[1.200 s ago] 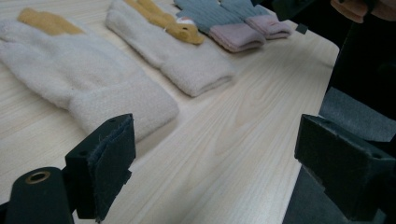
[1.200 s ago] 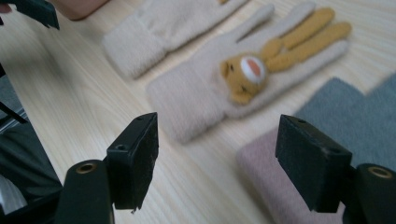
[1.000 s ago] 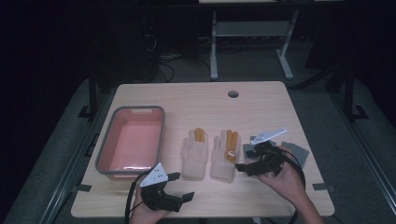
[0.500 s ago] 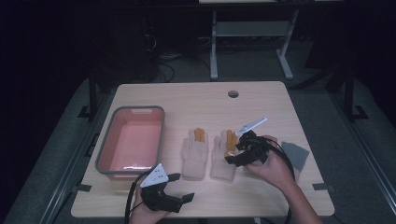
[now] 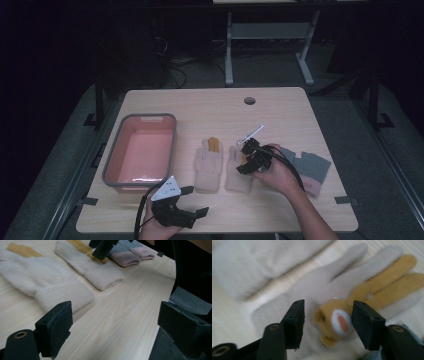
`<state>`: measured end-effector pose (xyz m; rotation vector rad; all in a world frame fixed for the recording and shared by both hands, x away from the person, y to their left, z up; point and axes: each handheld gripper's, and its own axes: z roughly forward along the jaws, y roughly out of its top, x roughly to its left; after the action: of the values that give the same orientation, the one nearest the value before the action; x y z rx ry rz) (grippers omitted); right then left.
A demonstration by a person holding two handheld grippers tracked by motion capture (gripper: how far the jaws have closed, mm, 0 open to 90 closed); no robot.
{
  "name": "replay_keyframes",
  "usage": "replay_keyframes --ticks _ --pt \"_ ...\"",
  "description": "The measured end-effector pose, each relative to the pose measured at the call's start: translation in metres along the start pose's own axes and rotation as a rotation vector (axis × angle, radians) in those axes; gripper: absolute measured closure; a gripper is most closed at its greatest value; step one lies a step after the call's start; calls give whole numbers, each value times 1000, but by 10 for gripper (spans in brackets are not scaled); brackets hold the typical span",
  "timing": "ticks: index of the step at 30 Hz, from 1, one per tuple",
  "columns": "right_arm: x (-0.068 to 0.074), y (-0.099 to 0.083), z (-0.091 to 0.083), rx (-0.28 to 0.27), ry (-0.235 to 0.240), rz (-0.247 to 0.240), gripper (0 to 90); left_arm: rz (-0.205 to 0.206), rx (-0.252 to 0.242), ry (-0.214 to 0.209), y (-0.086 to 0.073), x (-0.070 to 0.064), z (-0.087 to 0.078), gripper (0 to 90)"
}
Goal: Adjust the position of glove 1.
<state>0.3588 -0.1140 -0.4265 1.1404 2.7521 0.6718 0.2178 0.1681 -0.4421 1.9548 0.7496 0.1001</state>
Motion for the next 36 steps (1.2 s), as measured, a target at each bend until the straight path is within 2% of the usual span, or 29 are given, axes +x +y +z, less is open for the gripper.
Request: replay_keyframes --ticks 1,4,6,11,15,17,22,24,26,27,28,29,35,36 --pt "0 1 4 23 -18 7 495 0 0 0 0 0 0 125" --pt "-2 0 9 58 -35 12 530 -7 -1 -4 0 1 0 126" --pt "-3 0 10 55 -31 25 548 -18 -5 -7 0 1 0 128" --pt "-3 -1 7 42 -25 18 606 -24 -4 -7 0 2 -1 128" --pt "-2 0 2 33 -23 14 616 -28 -9 -8 0 2 -1 129" --pt "-1 1 -4 17 -10 12 624 -33 -10 -10 -1 2 -1 129" --pt "3 4 -13 8 -12 -13 626 -26 -1 -7 -1 3 -1 130" --pt "7 8 -25 -11 -16 -31 627 -31 -5 -7 -1 3 -1 130" --pt "9 10 -29 -18 -12 -30 627 -27 -2 -6 -1 3 -2 130" --pt "11 11 -34 -27 -19 -38 627 -25 0 -5 -1 4 -2 130" --pt "15 15 -43 -41 -21 -46 627 -47 -13 -17 -1 4 -1 130" --pt "16 16 -45 -49 -24 -55 627 -52 -15 -21 -1 4 -2 130" --pt "29 29 -60 -81 -17 -91 627 -43 -22 -19 -1 2 -2 130" --pt "35 38 -63 -91 -3 -118 627 -41 -22 -18 -1 2 -2 130"
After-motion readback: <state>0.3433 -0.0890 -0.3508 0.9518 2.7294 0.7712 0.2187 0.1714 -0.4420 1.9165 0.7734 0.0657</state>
